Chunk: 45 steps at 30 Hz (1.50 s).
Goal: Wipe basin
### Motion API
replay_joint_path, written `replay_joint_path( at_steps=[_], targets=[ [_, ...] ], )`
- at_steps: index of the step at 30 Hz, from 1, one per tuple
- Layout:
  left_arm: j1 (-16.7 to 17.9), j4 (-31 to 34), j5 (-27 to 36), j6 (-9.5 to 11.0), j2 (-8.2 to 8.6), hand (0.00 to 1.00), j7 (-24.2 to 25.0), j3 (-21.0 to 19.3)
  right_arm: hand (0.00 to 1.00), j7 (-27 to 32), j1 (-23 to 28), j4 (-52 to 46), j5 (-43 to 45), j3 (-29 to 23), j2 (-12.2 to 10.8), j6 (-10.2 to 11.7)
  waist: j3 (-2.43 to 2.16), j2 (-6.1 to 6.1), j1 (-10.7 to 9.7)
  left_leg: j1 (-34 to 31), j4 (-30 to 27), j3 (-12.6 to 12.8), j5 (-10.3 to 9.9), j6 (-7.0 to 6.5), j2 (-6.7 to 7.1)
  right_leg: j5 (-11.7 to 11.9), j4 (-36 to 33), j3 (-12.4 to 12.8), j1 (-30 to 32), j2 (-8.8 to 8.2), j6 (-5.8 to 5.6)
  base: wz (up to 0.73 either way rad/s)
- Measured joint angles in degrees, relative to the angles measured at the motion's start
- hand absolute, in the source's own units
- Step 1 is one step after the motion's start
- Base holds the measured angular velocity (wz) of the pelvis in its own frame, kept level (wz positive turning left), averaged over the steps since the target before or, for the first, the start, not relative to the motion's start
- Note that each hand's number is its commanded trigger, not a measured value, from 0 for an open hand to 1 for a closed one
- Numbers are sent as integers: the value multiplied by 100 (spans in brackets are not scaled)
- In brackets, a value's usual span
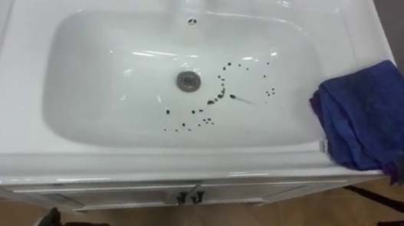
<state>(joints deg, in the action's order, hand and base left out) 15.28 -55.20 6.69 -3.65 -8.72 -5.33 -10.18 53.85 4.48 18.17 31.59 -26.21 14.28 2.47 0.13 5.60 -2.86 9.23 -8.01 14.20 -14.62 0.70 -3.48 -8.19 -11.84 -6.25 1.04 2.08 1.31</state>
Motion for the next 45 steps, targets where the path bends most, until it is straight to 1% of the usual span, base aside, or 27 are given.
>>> replay_joint_path(
  at_steps=[3,5,8,12,14,18,22,26,31,37,42,45],
  targets=[
    [-12,-1,-3,0,-1,0,1,20,0,-150,4,-222,-1,13,0,-12,-5,-7,-2,-4,0,21,0,0,0,1,-1,-6,2,0,0,0],
    [-13,-1,-8,-2,1,0,-2,24,0,-324,5,-488,5,25,0,-82,-6,-16,-5,-4,0,29,0,0,-2,1,-1,-10,14,1,1,0],
    [4,0,-8,-9,4,0,-2,29,0,-515,9,-738,12,25,0,-130,-12,-32,-6,-1,0,29,0,1,-6,2,4,-18,7,3,2,0],
    [0,-1,-6,-10,13,0,-2,26,0,-684,30,-865,41,29,0,-146,-21,-45,0,3,0,26,1,1,-6,2,5,-22,6,3,2,0],
    [2,-2,6,-10,25,0,0,27,0,-796,90,-1064,41,52,0,-240,-26,-52,7,5,0,5,1,0,-6,3,1,-21,6,3,3,0],
    [5,-30,4,-7,30,0,21,24,0,-906,146,-1287,54,57,0,-248,-25,-49,4,30,0,6,1,0,-10,9,1,-18,-17,7,11,0],
    [6,-146,44,-2,29,0,88,23,0,-1043,371,-1688,279,104,-1,-248,-20,-56,19,39,0,11,1,0,-10,12,-6,-16,-35,8,15,0],
    [2,-229,41,1,29,0,100,26,0,-1192,368,-1721,273,235,-1,-247,-15,-53,11,47,0,9,1,0,-11,15,-52,-11,-33,5,18,0],
    [-34,-231,8,43,29,0,112,29,0,-1589,357,-1914,276,335,-1,-240,11,-83,11,14,-2,27,1,0,-5,15,-82,8,14,2,19,0],
    [-43,-245,6,43,28,0,150,28,0,-1996,360,-2148,276,490,-1,-246,4,-73,6,-76,-31,39,1,0,-4,16,-99,18,106,-1,22,0],
    [-55,-246,3,43,41,0,176,30,0,-2135,361,-2242,297,491,-1,-260,-3,-65,9,-74,-31,32,1,0,-5,17,-91,16,125,1,23,-1],
    [-86,-260,-4,42,43,0,182,27,0,-2230,361,-2363,587,518,0,-282,-16,-52,14,-87,-31,16,1,0,-6,18,-91,30,148,6,24,-6]
  ],
)
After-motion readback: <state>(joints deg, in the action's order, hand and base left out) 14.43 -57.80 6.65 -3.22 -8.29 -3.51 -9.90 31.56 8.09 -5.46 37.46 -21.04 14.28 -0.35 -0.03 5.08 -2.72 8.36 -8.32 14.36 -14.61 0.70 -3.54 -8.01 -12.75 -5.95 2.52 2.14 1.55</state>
